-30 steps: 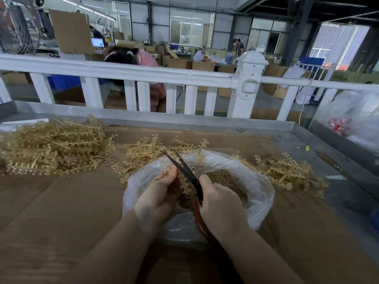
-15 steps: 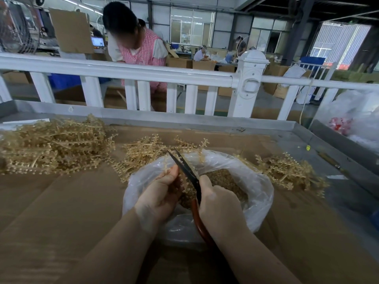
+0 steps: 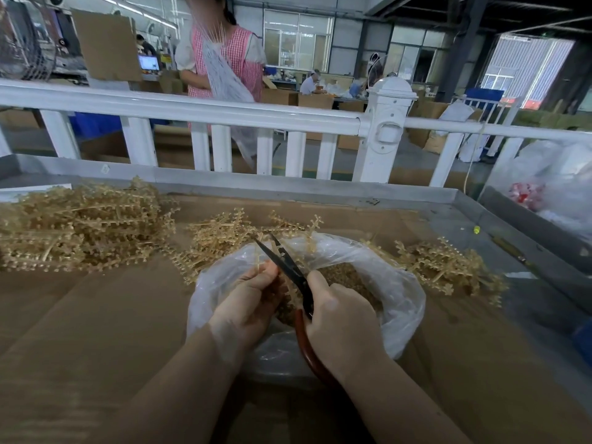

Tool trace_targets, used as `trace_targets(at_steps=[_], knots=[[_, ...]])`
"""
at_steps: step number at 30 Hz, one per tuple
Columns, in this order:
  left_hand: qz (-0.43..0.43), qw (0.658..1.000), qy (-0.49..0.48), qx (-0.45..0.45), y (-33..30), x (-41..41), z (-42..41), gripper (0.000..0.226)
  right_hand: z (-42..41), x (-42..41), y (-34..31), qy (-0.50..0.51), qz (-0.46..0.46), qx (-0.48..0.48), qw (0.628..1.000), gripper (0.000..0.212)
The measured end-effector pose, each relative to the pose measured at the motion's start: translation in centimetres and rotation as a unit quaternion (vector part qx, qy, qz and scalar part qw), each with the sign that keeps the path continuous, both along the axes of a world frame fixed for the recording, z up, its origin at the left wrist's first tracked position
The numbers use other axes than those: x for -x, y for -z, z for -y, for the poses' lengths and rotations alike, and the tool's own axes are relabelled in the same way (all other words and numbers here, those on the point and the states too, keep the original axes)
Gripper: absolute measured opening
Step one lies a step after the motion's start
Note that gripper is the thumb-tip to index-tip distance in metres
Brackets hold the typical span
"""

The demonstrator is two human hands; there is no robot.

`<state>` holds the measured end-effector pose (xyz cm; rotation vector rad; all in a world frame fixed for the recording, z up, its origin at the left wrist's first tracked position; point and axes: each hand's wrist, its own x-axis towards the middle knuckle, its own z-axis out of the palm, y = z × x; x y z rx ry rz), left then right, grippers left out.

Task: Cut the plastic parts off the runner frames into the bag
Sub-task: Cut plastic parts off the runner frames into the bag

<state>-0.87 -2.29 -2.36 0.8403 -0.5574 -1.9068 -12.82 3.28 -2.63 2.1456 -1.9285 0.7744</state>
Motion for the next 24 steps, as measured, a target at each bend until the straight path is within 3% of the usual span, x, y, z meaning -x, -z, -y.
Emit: trace_targets(at_steps=[4,9,13,21,24], knots=[[-0.006,1.0,0.007,0.002,0.4,-0.1,0.4,0.017,0.5,-0.2,0.3,-0.015,0.014,-0.011,1.0,0.015],[-0.006,1.0,0.009,0.002,0.6,-0.1,0.4,0.028,0.5,-0.8,0.4,-0.005,0.02,-0.006,1.0,0.014],[-0.008,1.0,0.017,0.012,0.8,-0.1,0.7,0.017,0.6,-1.1,0.3,0.021,0.022,0.016,0.999,0.02],[-0.017,0.999,0.036,0.026,0.9,-0.2,0.6,0.02,0.6,-1.1,0.2,0.02,0.011,0.014,1.0,0.022],[-0.033,0.999,0.023,0.017,1.0,0.0,0.7,0.031,0.7,-0.9,0.3,0.016,0.005,0.017,1.0,0.019]])
